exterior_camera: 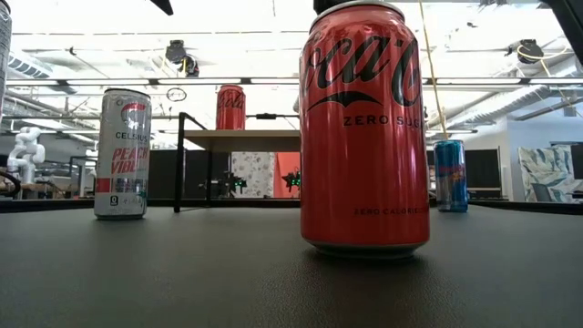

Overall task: Place canned beverage on shelf
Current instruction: Put the top white yellow soda can on the shelf

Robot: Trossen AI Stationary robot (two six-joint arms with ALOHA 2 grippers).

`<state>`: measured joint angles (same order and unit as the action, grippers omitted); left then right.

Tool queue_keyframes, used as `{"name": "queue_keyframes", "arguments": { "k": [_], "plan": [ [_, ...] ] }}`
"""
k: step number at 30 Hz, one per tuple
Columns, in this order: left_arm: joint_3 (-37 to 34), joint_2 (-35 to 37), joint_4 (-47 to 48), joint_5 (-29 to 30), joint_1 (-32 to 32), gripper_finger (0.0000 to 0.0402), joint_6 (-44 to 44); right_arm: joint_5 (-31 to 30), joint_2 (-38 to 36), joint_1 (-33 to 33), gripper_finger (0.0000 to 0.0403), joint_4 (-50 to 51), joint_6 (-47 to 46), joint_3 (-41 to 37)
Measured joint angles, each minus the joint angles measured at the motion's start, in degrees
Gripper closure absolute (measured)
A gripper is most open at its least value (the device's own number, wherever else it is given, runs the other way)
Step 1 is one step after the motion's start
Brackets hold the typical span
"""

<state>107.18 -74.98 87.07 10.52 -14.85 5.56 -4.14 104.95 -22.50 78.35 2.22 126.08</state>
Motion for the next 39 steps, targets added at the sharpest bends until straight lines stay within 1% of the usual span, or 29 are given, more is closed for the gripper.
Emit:
{"name": "queue_keyframes", "arguments": {
  "k": [2, 8, 17, 23, 27, 39],
  "plan": [
    [0.00, 0.00, -0.02, 0.00, 0.00, 0.0028, 0.00, 0.80, 0.00, -0.73, 0.0178, -0.02, 0.00, 0.00],
    [0.00, 0.00, -0.02, 0.00, -0.02, 0.0028, -0.33, 5.86, 0.00, -2.43, 0.0178, 1.39, -0.44, 0.00],
    [0.00, -0.46, -0.06, 0.00, -0.01, 0.0028, -0.35, 5.53, 0.02, -3.74, 0.0178, 1.92, -0.02, 0.02],
    [0.00, -1.56, -0.04, 0.00, -0.02, 0.0028, -0.44, 5.32, 0.02, -4.19, 0.0178, 7.07, 0.20, 0.02],
    [0.00, -2.42, -0.02, 0.00, 0.00, 0.0028, -0.46, 2.58, 0.04, -4.27, 0.0178, 7.21, 0.21, 0.02],
    [0.00, -4.68, 0.48, 0.00, -0.01, 0.0028, -0.48, 2.85, 0.09, -4.31, 0.0178, 11.05, 0.02, 0.02]
  ]
}}
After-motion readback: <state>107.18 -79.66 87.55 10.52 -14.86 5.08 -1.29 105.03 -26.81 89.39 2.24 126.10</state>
